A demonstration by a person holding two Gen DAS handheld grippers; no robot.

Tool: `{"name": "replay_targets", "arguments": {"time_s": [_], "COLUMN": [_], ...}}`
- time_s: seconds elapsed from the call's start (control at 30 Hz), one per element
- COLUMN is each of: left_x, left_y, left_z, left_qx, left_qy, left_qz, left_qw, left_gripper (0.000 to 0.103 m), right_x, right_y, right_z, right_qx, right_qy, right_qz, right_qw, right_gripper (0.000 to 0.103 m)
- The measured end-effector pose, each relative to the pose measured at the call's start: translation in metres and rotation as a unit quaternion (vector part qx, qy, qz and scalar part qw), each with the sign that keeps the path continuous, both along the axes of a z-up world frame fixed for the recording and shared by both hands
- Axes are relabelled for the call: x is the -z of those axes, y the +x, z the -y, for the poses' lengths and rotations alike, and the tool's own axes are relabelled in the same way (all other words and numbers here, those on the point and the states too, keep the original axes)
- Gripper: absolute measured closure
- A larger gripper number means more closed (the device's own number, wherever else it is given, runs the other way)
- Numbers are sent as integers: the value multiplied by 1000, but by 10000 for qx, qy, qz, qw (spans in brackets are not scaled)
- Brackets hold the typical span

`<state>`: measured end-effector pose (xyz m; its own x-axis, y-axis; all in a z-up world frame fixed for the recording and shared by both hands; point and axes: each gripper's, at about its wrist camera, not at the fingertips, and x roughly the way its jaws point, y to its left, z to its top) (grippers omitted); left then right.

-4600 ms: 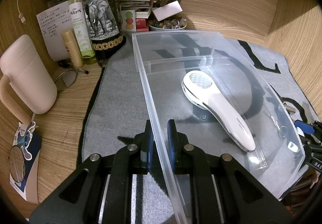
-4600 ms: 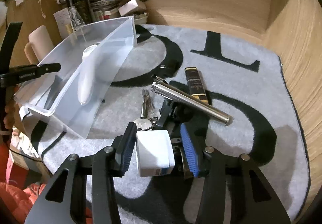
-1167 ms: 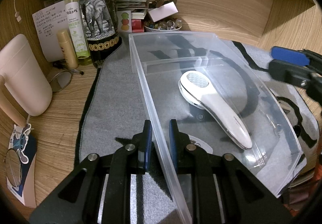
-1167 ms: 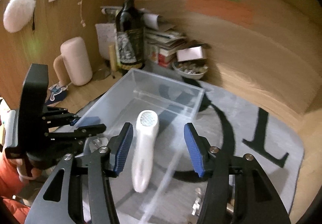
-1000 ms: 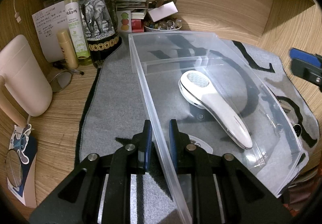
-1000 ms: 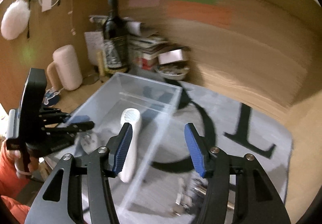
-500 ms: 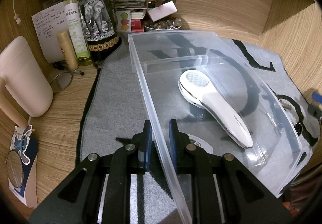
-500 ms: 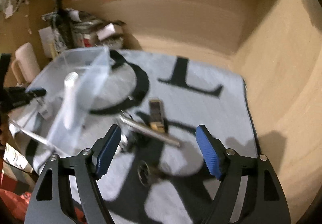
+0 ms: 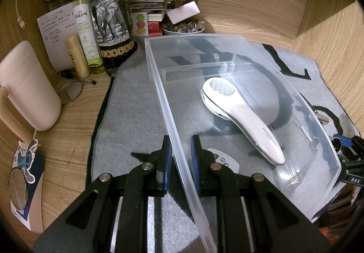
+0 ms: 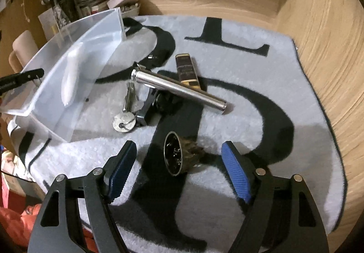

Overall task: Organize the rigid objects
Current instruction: 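Move the right gripper to the bronze spiky object and grasp it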

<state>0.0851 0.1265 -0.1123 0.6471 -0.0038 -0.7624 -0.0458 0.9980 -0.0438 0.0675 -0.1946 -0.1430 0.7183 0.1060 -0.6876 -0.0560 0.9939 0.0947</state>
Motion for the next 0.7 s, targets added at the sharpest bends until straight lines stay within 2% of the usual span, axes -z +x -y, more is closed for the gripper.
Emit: {"name": "replay_targets", "arguments": {"time_s": [0.07, 0.2, 0.23, 0.43, 0.7], "left_x": [0, 0, 0, 0, 0], "left_y": [0, 0, 0, 0, 0], "left_z": [0, 0, 0, 1, 1], "left_qx": [0, -1, -2, 1, -5], "left_qy": [-3, -7, -8, -7, -8], "left_qz": [3, 4, 4, 3, 5], "left_qw": [10000, 10000, 10000, 10000, 10000], "left_gripper": [87, 87, 87, 87, 87], "right_x": [0, -1, -1, -10, -38], "right_y": [-2, -3, -3, -3, -2], "right_z": [2, 8, 9, 10, 3], "right_qx": [21, 59, 47, 8, -85], "right_qy": [16, 98, 143, 200, 162], "right_qz": [78, 112, 109, 266, 661], "right_qw": [10000, 9999, 9998, 9994, 9976], "right_gripper": [39, 68, 70, 70, 70]}}
